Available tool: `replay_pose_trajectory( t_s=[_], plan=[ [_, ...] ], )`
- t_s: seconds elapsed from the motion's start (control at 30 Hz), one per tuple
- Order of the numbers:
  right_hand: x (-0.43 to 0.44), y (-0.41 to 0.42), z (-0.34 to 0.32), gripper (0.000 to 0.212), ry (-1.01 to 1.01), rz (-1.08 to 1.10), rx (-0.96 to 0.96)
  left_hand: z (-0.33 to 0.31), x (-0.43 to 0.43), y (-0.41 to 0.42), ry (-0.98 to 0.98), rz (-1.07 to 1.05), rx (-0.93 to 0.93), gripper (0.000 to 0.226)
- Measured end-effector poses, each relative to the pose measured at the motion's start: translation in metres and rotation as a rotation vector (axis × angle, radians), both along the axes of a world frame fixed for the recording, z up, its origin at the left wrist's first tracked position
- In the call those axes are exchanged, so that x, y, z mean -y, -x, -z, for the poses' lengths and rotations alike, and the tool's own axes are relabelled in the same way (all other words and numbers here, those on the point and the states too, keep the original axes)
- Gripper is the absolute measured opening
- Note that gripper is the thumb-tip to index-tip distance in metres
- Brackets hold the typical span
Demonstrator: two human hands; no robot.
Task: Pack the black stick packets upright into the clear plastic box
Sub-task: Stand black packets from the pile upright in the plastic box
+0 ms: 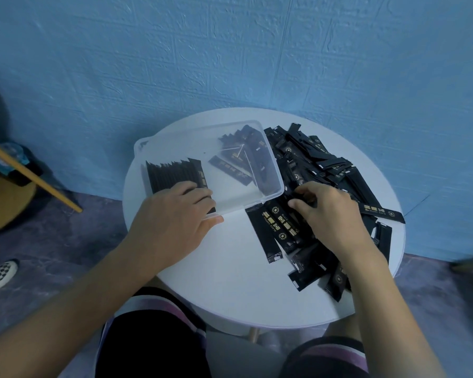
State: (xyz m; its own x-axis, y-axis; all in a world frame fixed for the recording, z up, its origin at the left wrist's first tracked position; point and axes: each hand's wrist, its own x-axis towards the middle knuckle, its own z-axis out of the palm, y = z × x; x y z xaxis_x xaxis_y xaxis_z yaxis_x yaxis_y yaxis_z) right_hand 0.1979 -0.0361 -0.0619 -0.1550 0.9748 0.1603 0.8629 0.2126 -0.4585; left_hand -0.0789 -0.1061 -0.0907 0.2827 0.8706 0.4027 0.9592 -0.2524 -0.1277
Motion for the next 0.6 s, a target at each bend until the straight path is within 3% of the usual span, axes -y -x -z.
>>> replay_pose_trajectory(
  t_s=[0.3, 0.6],
  plan=[
    [-0.0001, -0.0004, 0.0024, 0.048, 0.016, 0.007, 0.084, -0.0007, 0.0010, -0.0007, -0.008, -0.006, 0.006, 0.053],
    [0.0005, 0.0048, -0.0042, 0.030, -0.029, 0.008, 0.053, 0.0000, 0.0008, -0.0008, -0.008, -0.010, 0.011, 0.053]
  ],
)
